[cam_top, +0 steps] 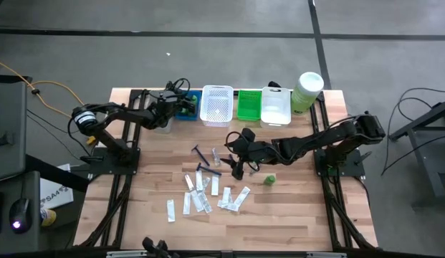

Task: Pick & Place Travel size toiletries
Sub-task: Put the shampoo into the blue bin

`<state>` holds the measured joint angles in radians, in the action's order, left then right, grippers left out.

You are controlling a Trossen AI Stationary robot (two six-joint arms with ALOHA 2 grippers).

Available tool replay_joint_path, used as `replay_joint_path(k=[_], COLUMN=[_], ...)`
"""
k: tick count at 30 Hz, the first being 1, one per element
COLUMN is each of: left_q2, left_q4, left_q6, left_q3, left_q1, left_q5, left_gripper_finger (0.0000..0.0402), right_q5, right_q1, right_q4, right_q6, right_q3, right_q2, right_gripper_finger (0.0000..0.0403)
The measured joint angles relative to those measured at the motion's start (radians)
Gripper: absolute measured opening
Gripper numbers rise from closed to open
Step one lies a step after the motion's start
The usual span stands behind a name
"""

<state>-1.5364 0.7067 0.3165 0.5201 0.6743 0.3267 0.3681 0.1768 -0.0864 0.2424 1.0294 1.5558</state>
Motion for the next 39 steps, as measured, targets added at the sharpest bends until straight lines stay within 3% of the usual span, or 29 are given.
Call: replay_joint_path(k=[12, 21, 29, 39], left_q2=[0.012, 0.207, 0.423, 0.639], left_q4=[-0.011, -0.154, -0.373, -0.639], left_q6=[0.014, 0.026, -0.028, -0.087], left_q3=[0.000, -0.001, -0.001, -0.001], left_q1=[0.000, 0.000, -0.028, -0.201], left_q5=[-0.037, -0.141, -0.168, -0.107], left_gripper_finger=[0.0153, 0.0154, 0.0154, 0.0154], right_q5=[-0.001, 0.009, 0.196, 0.337], right_q1=[0.000, 0.045, 0.117, 0.234], right_q4=[0.000, 0.042, 0.187, 0.497], right_q6=[0.020, 0.045, 0.069, 0.260], right_q3=[0.000, 0.000, -0.001, -0.001], right_q2=[0.000, -0.029, -0.070, -0.171], right_gripper_finger=[0.0270, 0.0270, 0.0270, 0.0270])
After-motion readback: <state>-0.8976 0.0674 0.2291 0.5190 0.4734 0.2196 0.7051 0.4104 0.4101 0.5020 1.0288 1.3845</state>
